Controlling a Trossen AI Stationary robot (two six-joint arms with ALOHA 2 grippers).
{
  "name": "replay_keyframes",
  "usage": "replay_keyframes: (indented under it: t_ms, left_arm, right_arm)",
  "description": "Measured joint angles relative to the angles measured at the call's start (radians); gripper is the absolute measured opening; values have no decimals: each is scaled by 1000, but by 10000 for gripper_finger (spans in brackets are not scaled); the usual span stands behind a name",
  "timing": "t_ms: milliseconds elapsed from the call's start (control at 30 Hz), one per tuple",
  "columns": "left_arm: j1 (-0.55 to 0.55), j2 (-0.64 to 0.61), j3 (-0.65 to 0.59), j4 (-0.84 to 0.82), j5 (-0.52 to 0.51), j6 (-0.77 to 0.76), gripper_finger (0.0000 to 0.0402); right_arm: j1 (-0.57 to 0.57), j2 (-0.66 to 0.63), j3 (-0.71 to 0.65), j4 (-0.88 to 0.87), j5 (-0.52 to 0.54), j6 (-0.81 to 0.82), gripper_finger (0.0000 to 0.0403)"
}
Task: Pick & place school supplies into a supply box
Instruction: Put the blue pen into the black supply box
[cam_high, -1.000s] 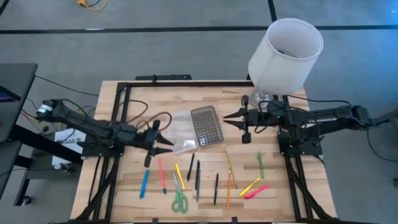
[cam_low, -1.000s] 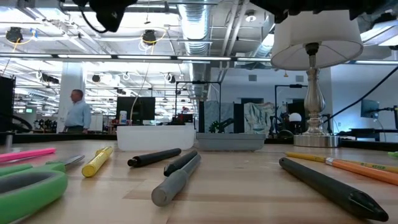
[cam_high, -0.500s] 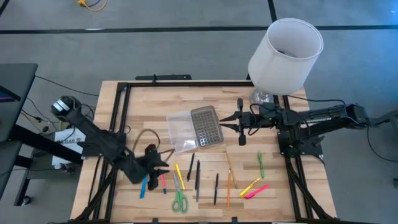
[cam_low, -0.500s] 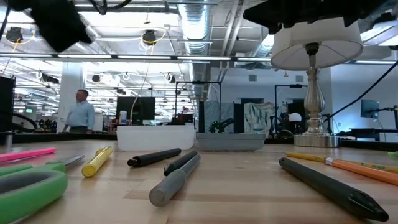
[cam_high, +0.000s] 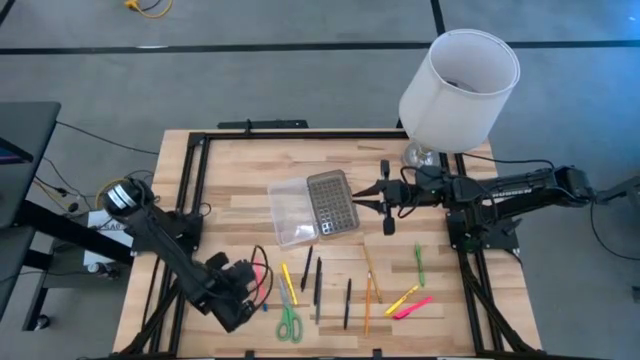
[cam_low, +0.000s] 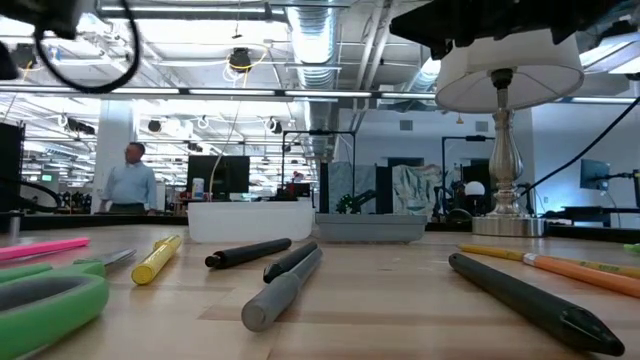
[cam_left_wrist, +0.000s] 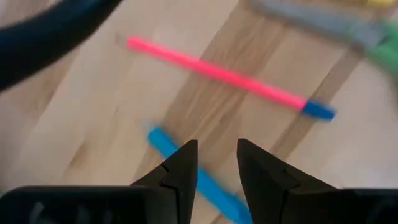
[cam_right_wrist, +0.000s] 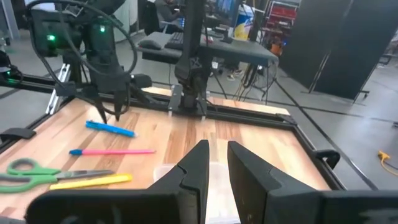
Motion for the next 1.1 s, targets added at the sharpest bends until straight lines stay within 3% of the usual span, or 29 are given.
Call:
replay_keyframes:
  t_ms: [333, 567, 767, 1100]
  left_arm:
    - [-17, 21, 23, -46, 58, -139, 113]
    - [-18, 24, 15, -30, 78, -163, 151]
    - [-18, 75, -34, -27, 208, -203, 177]
    - [-18, 82, -45, 43, 169, -196, 179]
  right_arm:
    - [8, 0, 0, 0, -1, 0, 53]
    - [8, 0, 0, -6, -1, 0, 53]
    - [8, 0, 0, -29, -1, 0, 53]
    - [8, 0, 0, -22, -1, 0, 53]
